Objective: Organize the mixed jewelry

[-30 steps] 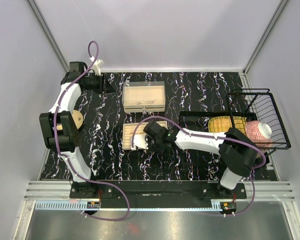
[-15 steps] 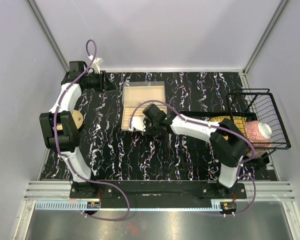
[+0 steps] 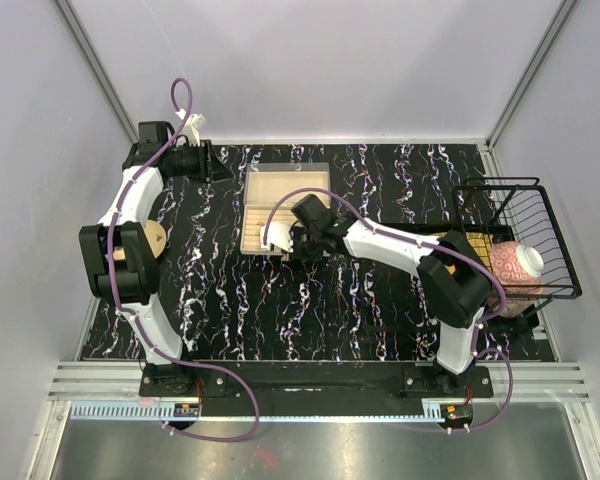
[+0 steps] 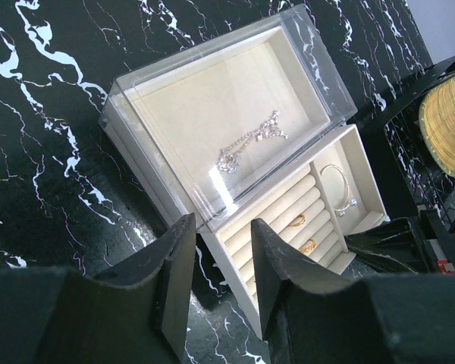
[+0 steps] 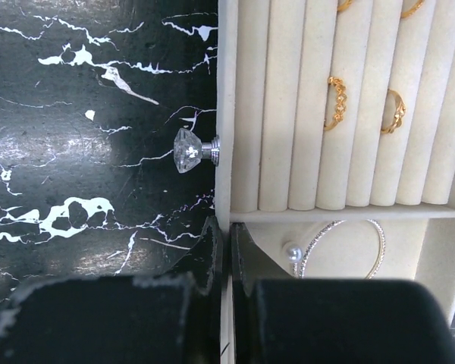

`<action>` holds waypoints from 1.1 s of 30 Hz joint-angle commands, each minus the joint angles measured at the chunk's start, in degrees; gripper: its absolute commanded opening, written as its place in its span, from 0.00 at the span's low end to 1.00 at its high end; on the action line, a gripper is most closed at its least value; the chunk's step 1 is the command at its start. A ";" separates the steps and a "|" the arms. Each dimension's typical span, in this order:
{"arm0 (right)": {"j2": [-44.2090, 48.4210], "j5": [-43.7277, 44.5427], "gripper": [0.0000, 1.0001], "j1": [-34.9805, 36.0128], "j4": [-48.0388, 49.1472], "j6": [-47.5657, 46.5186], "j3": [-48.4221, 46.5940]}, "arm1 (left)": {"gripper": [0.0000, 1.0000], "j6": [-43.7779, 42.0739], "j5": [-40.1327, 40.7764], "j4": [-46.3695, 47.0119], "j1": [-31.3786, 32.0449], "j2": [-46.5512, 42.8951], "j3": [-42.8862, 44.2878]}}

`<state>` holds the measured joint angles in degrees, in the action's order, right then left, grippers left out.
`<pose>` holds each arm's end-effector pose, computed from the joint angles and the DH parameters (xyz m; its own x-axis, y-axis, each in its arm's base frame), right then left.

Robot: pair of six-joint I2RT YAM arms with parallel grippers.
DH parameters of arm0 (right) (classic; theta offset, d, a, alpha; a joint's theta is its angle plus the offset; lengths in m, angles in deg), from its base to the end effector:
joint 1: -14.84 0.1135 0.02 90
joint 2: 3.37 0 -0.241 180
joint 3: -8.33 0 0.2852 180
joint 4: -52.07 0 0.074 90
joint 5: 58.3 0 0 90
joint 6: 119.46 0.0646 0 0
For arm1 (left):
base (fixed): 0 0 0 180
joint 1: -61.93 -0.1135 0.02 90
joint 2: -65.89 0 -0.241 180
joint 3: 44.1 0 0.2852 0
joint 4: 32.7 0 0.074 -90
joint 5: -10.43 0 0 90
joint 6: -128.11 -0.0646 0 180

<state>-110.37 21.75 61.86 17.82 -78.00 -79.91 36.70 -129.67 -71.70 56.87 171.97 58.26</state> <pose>0.2941 0.3319 0.1423 0.2326 -0.8331 -0.5018 -0.9321 -0.0437 -0.3595 0.4588 -0.0091 0.2483 -0.6631 -0.0429 -0.7473 0.5213 0.6899 -0.5022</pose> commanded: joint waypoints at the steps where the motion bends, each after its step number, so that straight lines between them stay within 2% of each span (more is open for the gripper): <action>1: 0.21 -3.93 0.00 -1.50 2.77 -1.91 -3.62 | 0.38 0.79 -0.69 1.81 0.31 -0.53 1.98; 20: 1.44 -9.64 0.00 -5.01 2.68 -4.90 -2.13 | 0.38 -0.08 0.71 0.40 2.69 -0.26 2.77; 33: 0.48 -11.75 0.00 -5.80 -0.65 -8.59 -4.15 | 0.38 -2.46 1.41 -1.54 3.21 1.67 5.32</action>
<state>-110.41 12.44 56.57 16.04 -84.10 -81.05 34.93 -128.78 -73.76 59.80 172.82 60.55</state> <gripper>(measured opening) 0.026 0.384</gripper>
